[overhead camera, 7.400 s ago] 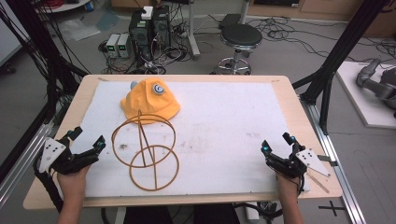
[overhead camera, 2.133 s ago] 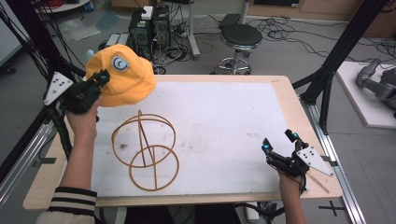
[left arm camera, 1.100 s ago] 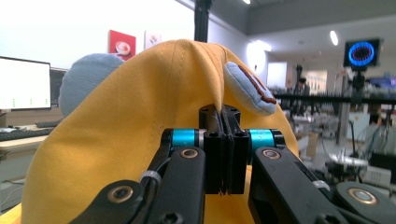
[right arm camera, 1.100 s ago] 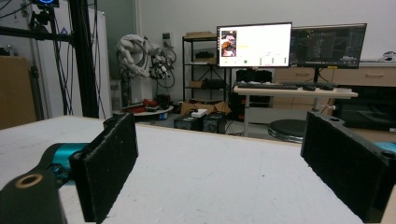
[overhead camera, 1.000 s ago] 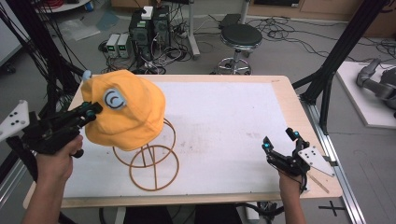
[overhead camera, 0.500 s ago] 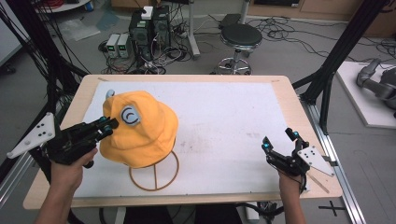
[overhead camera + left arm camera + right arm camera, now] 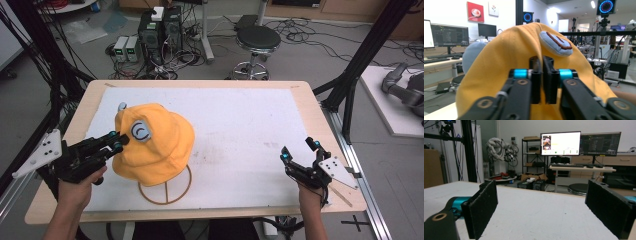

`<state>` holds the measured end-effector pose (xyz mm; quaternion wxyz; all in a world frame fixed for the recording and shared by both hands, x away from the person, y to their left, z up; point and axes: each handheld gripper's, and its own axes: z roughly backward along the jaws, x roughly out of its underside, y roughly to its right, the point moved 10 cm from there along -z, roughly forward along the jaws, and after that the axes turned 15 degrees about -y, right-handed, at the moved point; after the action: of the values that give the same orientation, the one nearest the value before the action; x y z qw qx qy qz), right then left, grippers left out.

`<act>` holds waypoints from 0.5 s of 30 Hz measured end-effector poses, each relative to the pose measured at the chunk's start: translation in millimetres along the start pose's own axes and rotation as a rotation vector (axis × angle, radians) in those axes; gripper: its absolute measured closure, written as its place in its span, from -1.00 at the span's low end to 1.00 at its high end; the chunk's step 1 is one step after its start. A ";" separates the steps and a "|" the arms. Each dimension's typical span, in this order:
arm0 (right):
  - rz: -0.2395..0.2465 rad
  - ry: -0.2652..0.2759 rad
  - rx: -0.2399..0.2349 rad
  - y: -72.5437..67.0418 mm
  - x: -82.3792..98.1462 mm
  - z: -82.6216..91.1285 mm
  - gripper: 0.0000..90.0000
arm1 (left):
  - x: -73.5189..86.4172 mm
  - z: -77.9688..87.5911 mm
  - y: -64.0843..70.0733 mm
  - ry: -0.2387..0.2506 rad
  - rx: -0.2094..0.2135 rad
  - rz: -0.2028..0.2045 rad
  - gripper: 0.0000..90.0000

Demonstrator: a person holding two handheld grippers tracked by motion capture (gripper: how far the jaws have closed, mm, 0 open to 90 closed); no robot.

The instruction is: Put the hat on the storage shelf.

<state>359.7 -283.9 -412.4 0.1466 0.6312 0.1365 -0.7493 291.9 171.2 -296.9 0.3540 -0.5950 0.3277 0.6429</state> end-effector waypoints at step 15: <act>-0.001 0.003 0.001 -0.5 -0.7 0.6 -0.76 | 8.0 -1.2 -7.0 -0.039 -0.050 -0.002 -0.13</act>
<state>359.1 -283.6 -411.6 0.1458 0.6325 0.1365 -0.7484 298.2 174.4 -305.0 0.3461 -0.5913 0.3038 0.6620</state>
